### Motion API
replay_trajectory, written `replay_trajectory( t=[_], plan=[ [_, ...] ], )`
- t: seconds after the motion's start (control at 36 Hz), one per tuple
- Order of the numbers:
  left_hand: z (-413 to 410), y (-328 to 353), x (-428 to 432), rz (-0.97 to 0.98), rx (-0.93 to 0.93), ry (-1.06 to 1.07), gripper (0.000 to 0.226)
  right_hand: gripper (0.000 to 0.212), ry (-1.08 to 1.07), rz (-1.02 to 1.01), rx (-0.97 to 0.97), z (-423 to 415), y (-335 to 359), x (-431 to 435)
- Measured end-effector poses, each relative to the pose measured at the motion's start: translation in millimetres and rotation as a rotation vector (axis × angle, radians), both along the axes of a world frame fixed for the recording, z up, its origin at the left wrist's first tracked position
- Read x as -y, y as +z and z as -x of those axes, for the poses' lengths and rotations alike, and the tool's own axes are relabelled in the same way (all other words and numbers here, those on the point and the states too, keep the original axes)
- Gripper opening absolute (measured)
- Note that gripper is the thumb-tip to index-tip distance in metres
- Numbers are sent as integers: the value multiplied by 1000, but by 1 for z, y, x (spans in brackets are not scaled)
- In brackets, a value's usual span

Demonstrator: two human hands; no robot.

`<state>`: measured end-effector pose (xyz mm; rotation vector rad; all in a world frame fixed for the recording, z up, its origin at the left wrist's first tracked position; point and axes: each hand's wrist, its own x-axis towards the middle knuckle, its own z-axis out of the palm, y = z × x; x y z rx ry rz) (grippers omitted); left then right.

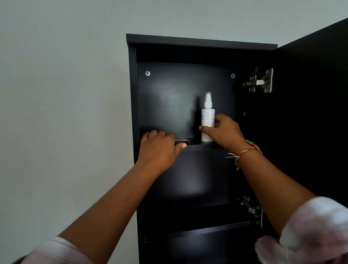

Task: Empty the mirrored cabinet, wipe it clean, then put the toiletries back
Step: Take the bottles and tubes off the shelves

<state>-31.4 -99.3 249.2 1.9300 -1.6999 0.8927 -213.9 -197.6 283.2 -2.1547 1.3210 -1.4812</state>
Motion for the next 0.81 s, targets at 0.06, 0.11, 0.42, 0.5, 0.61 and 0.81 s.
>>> replay_trajectory(
  t=[0.06,0.11,0.42,0.5,0.61,0.81],
  plan=[
    [-1,0,0,27,5,-40,47,43,22,8,7,-2,0,-5],
    [-2,1,-1,57,11,-92,38,42,44,19,15,-5,-1,-10],
    [16,0,-25,413,-209,-553,21,36,131,155,337,-8,-19,-49],
    [25,-8,-34,432,-301,-582,20,39,128,164,472,-4,-26,-57],
    [40,-24,-44,436,-531,-625,19,42,153,125,557,4,-43,-64],
    [58,-75,-47,298,-973,-602,9,37,148,19,534,17,-102,-82]
  ],
)
